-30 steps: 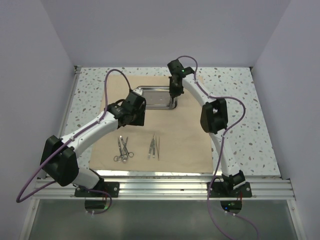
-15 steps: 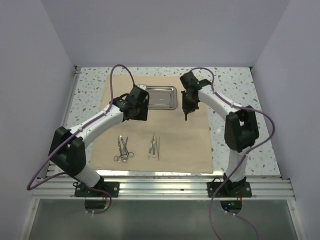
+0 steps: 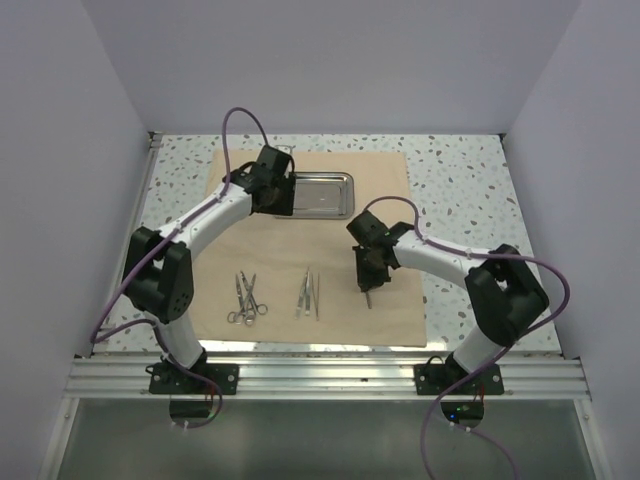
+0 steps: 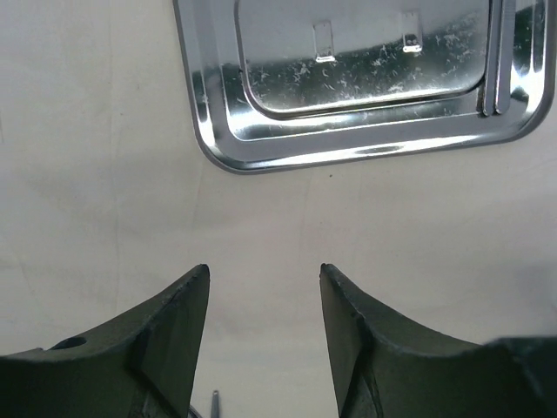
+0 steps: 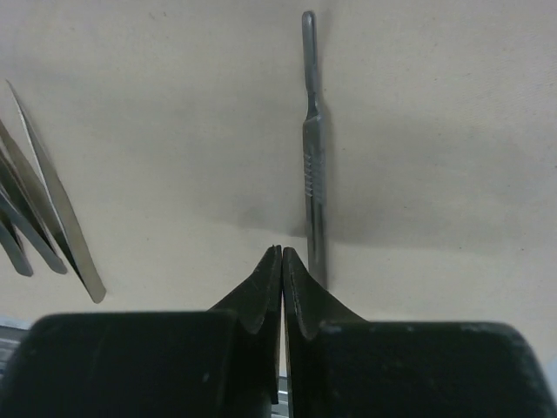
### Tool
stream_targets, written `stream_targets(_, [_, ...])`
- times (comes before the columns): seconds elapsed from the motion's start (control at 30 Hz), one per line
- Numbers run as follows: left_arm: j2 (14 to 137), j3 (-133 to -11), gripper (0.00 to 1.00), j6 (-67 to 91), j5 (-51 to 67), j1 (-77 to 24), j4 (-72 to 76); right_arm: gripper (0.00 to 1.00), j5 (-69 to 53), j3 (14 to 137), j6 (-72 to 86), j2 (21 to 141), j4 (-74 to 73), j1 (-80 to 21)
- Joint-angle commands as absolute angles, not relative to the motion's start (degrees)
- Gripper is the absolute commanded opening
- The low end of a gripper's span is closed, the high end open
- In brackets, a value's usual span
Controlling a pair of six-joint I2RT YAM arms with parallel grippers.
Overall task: Open and lay out the surgical kit
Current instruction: Place the medical item in the surgical kit.
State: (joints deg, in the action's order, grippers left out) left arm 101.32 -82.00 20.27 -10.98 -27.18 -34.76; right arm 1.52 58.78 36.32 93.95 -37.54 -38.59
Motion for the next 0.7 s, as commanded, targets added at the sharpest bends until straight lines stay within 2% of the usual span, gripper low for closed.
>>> stream_targets(0.0, [102.30,-85.43,0.57,19.07,-8.70,-25.14,-33.22,0.00,1.23,55.65,41.04,90.44,-33.14,-39.28])
stream_targets(0.33, [103.54,-85.43,0.55,19.25,-7.38,-24.08,-32.78,0.00,0.70,56.33,41.75,87.37,-38.05,-41.66])
stream_targets(0.4, [103.45,-85.43,0.55,19.16,-7.38,-24.08,-32.78,0.37,2.97,60.19,40.87,86.05,-40.94,-41.57])
stream_targets(0.43, [103.45,-85.43,0.55,19.16,-7.56,-24.08,-32.78,0.62,4.03,61.95,39.48,85.87,-41.83,-41.57])
stream_targets(0.47, [103.36,-85.26,0.55,19.07,-7.65,-24.08,-32.78,0.76,5.09,66.14,38.68,85.87,-42.53,-41.57])
stream_targets(0.53, [103.18,-85.17,0.55,19.16,-7.73,-24.08,-32.78,0.82,7.98,71.08,35.88,88.06,-44.64,-41.57])
stream_targets(0.67, [102.22,-84.99,0.55,19.25,-8.00,-23.99,-33.13,0.82,11.33,88.27,29.98,97.62,-47.54,-41.22])
